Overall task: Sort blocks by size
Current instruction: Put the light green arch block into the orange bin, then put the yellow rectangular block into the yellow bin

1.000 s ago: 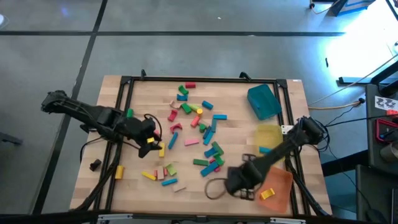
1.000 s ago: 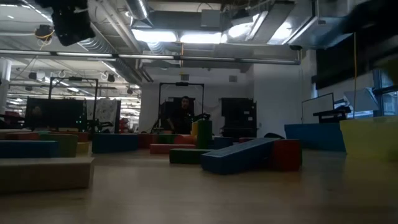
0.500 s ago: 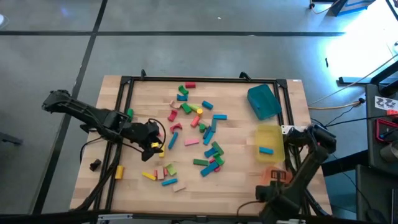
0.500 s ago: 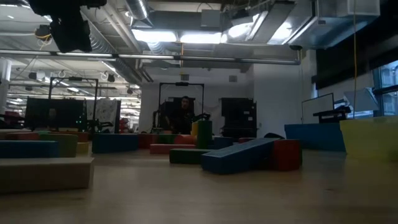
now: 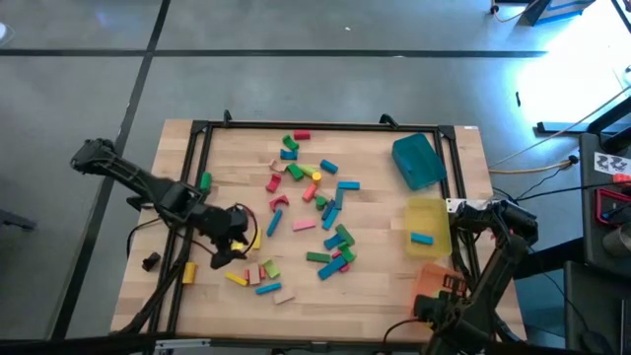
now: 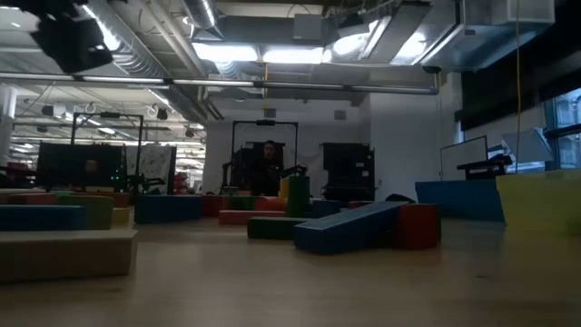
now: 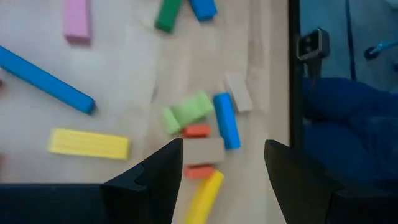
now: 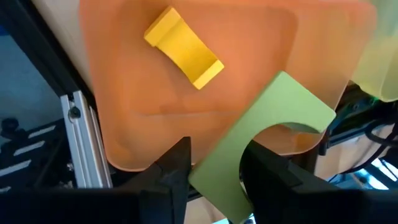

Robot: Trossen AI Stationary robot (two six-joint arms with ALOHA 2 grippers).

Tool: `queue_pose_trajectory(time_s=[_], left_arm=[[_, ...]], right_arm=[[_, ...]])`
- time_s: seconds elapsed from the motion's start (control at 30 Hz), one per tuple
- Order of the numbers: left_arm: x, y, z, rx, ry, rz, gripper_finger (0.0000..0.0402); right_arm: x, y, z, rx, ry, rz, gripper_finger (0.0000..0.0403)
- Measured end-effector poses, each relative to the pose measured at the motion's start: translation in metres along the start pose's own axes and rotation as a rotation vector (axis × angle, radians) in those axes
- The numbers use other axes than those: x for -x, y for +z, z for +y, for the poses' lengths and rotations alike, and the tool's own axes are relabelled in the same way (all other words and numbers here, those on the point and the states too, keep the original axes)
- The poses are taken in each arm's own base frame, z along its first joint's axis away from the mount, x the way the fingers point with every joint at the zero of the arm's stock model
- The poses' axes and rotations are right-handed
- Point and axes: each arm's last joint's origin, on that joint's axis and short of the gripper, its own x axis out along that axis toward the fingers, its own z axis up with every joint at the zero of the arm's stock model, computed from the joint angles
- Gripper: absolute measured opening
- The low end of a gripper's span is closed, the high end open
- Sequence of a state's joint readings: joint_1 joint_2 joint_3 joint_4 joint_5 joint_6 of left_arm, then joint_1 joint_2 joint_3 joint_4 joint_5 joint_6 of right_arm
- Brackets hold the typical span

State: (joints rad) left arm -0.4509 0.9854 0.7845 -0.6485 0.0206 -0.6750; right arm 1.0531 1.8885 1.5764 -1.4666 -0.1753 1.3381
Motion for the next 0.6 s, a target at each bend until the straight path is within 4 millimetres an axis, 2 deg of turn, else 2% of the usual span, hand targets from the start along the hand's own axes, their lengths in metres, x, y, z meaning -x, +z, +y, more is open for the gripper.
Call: queue_pose_trajectory(time_s=[0.2,0.43,0.6], left_arm=[[-0.009,-0.014,-0.017,0.003,-0.028,0.082,0.021],[-0.022,-0.028,-0.029,-0.058,-0.025,0.165,0.021],[-0.031,-0.04,-0.033,-0.098,0.015,0.241,0.021]], right_arm=[[0.0,0.0,-0.001,-0.092,-0.013,0.002,0.014],[0.0,0.0,-0.002,-0.153,-0.027,-0.006,0.0209],[0.0,0.0,-0.002,-0.151,-0.025,-0.005,0.0235]])
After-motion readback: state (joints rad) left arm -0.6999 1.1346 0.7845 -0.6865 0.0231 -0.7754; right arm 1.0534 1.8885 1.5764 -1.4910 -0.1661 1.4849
